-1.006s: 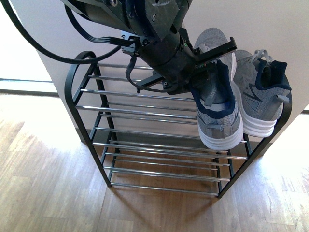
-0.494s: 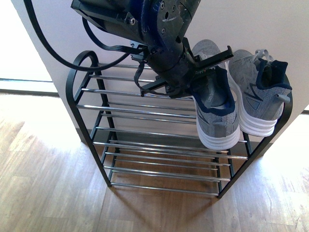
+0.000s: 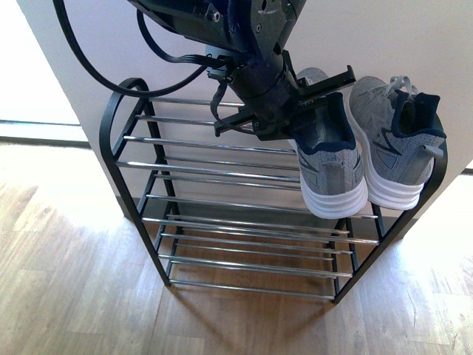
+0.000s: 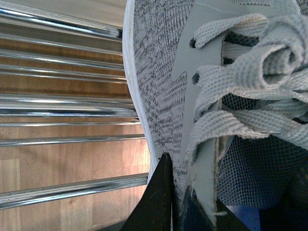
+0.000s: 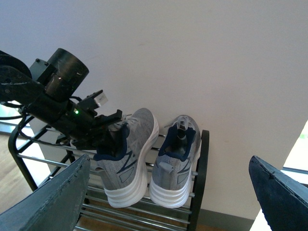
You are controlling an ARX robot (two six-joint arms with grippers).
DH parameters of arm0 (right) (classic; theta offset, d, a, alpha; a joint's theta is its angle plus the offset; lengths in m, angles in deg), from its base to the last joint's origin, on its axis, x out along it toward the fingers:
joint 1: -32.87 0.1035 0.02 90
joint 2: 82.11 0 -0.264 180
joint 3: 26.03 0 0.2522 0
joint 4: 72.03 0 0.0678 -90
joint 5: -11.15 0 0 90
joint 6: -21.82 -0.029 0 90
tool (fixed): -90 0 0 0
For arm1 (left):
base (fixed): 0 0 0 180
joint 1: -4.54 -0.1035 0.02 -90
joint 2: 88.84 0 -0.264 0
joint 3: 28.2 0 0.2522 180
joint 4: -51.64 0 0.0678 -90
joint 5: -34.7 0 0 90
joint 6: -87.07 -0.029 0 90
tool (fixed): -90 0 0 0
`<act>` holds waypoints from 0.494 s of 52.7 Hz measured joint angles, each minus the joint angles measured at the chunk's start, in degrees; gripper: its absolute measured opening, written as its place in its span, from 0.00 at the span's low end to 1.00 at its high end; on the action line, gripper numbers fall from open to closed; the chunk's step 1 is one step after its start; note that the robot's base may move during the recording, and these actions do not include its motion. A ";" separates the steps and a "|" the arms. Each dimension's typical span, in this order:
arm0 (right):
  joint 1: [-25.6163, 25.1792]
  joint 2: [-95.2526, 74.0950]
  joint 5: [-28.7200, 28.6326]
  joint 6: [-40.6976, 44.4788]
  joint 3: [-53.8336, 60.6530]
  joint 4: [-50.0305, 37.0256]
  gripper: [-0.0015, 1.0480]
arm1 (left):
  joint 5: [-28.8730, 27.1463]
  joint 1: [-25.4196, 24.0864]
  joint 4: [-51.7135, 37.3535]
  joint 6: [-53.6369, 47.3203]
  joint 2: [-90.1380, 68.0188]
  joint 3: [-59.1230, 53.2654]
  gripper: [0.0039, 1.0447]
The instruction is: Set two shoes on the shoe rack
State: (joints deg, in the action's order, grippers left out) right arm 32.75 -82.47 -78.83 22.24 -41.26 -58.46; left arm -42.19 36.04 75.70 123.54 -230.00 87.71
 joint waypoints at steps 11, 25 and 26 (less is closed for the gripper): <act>0.00 0.00 0.00 0.00 0.00 0.00 0.91 | -0.28 0.11 -0.13 -1.20 -1.14 2.45 0.01; 0.00 0.00 0.00 0.00 0.00 0.00 0.91 | 1.40 0.44 -2.54 -1.05 -1.27 2.45 0.23; 0.00 0.00 0.00 0.00 0.00 0.00 0.91 | 1.49 0.44 -2.56 -1.03 -1.27 2.45 0.25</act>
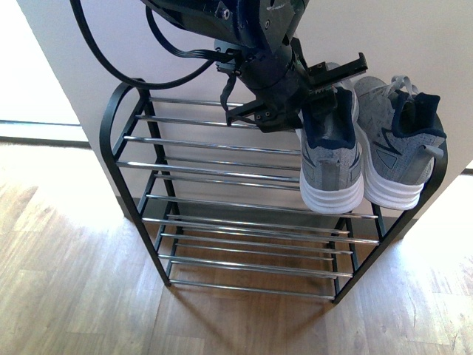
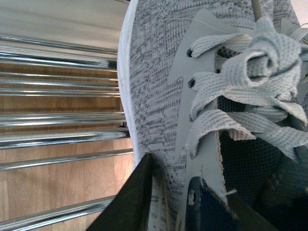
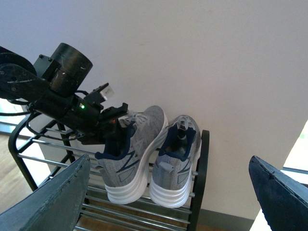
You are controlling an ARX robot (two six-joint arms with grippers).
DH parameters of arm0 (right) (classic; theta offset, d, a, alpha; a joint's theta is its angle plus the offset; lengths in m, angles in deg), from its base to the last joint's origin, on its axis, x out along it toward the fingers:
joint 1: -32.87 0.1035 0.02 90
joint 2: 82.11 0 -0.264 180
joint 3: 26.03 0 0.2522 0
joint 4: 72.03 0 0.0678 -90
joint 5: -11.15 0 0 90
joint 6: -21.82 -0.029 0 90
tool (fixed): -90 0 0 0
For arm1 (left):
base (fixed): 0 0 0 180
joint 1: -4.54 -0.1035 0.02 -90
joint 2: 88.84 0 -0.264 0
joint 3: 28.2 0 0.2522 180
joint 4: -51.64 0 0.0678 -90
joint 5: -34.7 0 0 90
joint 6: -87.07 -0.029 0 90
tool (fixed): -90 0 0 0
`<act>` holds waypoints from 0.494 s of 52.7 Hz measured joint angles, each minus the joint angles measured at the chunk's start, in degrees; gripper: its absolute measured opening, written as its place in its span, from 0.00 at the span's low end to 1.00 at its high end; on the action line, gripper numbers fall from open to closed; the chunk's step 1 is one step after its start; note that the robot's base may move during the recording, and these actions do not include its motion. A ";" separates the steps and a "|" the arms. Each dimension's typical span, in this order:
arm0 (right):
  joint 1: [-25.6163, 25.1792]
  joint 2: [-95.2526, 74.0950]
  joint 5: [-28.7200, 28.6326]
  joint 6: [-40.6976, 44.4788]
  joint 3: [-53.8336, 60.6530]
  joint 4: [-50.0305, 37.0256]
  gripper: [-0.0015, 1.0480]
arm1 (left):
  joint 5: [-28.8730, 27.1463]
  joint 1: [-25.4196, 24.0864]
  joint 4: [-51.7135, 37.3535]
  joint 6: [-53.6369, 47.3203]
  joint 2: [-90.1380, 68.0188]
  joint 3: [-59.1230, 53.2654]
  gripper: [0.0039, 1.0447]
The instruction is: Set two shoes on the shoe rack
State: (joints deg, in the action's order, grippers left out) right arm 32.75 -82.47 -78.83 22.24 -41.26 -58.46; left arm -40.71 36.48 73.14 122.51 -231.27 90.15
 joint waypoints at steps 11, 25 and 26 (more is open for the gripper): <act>0.00 0.00 0.00 0.00 0.00 0.00 0.91 | 1.92 -0.02 -1.11 2.60 1.25 -2.78 0.64; 0.00 0.00 0.00 0.00 0.00 0.00 0.91 | 5.03 -0.59 0.02 3.04 13.73 -13.57 0.91; 0.00 0.00 0.00 0.00 0.00 0.00 0.91 | 5.01 -0.81 0.35 2.73 14.60 -13.97 0.91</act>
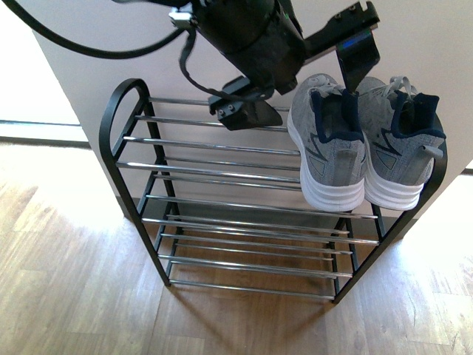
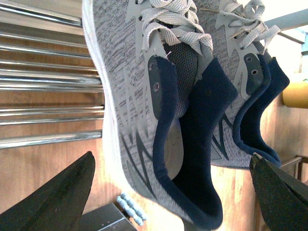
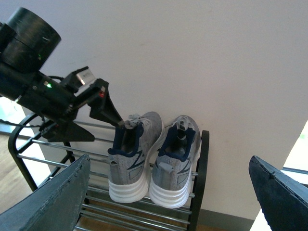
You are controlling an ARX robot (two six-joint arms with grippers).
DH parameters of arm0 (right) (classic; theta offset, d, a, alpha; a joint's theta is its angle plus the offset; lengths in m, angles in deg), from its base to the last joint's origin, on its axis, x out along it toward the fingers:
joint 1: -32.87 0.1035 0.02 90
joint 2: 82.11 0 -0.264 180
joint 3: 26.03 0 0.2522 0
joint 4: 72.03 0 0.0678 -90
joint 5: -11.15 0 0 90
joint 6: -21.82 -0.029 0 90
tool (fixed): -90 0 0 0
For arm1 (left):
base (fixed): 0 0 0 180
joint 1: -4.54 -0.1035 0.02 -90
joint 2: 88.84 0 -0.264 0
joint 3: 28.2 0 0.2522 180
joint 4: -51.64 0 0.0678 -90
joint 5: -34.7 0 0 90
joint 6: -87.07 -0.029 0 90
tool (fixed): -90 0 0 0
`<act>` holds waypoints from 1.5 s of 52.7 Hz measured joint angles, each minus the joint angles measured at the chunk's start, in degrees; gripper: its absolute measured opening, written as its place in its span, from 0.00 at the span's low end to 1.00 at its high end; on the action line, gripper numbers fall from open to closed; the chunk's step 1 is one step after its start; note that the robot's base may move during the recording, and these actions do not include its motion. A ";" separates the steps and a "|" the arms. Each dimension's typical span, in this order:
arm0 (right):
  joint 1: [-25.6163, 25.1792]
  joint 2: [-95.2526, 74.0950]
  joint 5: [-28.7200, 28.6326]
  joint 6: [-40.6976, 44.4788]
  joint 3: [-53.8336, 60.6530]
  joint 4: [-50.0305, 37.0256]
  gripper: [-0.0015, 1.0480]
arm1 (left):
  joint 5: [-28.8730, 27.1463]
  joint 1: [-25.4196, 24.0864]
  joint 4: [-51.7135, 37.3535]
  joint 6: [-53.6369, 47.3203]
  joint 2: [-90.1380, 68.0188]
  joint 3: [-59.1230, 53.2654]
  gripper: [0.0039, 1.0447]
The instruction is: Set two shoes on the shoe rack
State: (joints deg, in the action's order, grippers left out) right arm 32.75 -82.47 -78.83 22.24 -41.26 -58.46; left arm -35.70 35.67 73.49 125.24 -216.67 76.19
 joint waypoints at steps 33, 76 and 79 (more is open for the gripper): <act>0.00 0.00 0.00 0.00 0.00 0.00 0.91 | -9.53 -8.68 12.00 -14.84 29.09 -14.99 0.91; 0.00 0.00 -0.02 0.00 0.00 0.00 0.91 | -31.39 -19.34 -34.14 -34.97 77.55 -65.94 0.45; 0.00 0.00 -0.02 0.00 0.00 0.00 0.91 | -30.32 -20.06 -34.88 -35.85 78.95 -68.57 0.36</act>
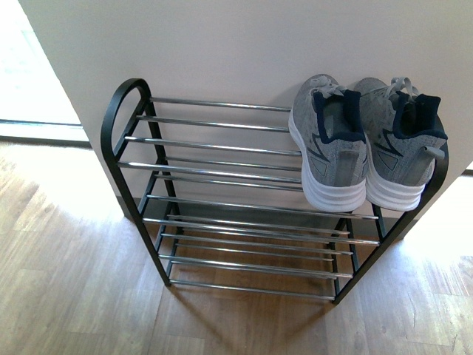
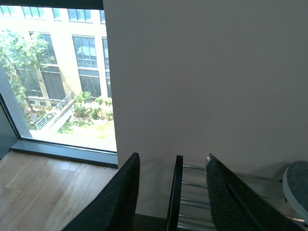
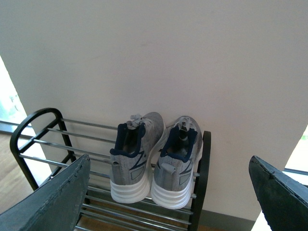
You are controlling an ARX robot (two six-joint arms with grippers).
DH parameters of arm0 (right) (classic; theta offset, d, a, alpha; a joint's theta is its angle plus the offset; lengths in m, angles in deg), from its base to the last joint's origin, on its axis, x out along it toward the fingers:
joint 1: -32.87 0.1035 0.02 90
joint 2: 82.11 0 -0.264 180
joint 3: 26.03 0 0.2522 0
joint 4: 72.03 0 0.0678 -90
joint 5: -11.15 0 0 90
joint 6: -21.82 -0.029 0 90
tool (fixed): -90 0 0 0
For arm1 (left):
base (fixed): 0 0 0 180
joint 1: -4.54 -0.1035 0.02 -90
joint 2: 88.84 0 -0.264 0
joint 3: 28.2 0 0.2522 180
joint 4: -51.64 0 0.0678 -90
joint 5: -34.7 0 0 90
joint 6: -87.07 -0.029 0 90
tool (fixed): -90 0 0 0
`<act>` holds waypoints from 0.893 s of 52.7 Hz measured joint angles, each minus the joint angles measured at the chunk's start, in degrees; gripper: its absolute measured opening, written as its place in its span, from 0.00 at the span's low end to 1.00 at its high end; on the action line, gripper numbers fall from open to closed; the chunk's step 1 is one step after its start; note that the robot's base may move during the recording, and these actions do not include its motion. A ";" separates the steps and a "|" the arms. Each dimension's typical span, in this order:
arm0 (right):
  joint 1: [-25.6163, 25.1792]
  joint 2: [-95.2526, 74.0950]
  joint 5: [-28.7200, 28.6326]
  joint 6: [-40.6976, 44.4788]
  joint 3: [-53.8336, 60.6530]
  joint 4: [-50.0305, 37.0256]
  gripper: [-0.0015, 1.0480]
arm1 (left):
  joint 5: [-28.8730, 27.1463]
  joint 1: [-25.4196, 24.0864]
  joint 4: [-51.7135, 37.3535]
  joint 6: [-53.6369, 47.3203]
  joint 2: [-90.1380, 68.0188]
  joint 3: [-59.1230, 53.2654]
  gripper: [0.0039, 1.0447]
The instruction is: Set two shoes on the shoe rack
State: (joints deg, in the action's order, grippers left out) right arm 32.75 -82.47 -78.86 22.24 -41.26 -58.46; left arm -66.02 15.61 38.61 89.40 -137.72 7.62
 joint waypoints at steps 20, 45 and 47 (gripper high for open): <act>0.00 0.00 0.02 0.00 0.00 0.00 0.91 | 5.22 -5.29 -1.27 -1.66 10.45 -11.87 0.01; 0.00 0.00 0.02 0.00 0.00 0.00 0.91 | 10.73 -10.82 3.26 -1.73 20.68 -17.55 0.01; 0.00 0.00 0.02 0.00 0.00 0.00 0.91 | 10.73 -10.82 3.91 -1.70 21.77 -17.94 0.01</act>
State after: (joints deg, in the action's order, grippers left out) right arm 32.75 -82.47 -78.83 22.24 -41.26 -58.46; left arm -55.29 4.79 42.52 87.69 -115.95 -10.32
